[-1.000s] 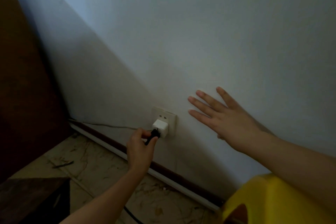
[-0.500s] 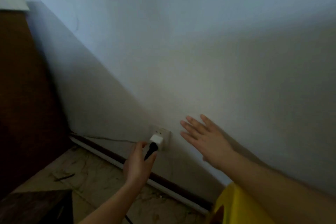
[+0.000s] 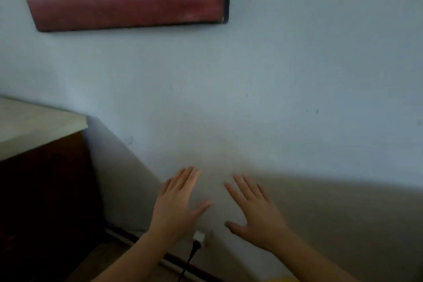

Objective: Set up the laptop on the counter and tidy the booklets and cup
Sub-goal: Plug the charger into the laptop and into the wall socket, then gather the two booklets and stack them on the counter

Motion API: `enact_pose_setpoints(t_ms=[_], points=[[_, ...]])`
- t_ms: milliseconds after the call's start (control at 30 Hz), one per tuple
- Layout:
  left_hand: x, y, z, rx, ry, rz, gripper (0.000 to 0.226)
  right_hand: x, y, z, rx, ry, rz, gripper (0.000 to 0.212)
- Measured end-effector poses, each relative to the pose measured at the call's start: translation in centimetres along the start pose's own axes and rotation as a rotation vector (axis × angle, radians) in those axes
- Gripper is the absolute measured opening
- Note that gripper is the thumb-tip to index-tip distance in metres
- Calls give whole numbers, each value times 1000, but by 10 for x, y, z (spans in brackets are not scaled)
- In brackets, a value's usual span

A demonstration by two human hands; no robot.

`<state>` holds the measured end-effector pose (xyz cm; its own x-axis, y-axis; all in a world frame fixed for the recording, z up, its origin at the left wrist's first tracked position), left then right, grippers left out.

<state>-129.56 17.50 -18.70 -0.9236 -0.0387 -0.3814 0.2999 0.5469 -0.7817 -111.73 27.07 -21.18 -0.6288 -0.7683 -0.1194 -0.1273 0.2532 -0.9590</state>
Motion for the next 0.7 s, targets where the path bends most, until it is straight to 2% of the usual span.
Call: enact_pose_setpoints(t_ms=[133, 467, 700], points=[[-58, -84, -30, -41, 73, 50, 85, -9, -106, -1, -100, 51, -9, 86], [-219, -271, -104, -86, 222, -16, 81, -62, -388, 24, -303, 156, -7, 86], [-329, -347, -122, -77, 308, 42, 78, -101, -509, 82, -330, 232, -10, 86]])
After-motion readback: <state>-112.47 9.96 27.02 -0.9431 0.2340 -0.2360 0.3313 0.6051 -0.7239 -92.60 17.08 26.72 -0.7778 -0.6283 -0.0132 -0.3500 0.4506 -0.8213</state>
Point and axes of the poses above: each hand's wrist, its own z-axis away from the middle knuckle, its own y-axis out of the palm, x = y × z, the point moved 4 cm from there along -z, towards the middle knuckle, and after that the axes turned 8 degrees about z, right-handed, at the moved point
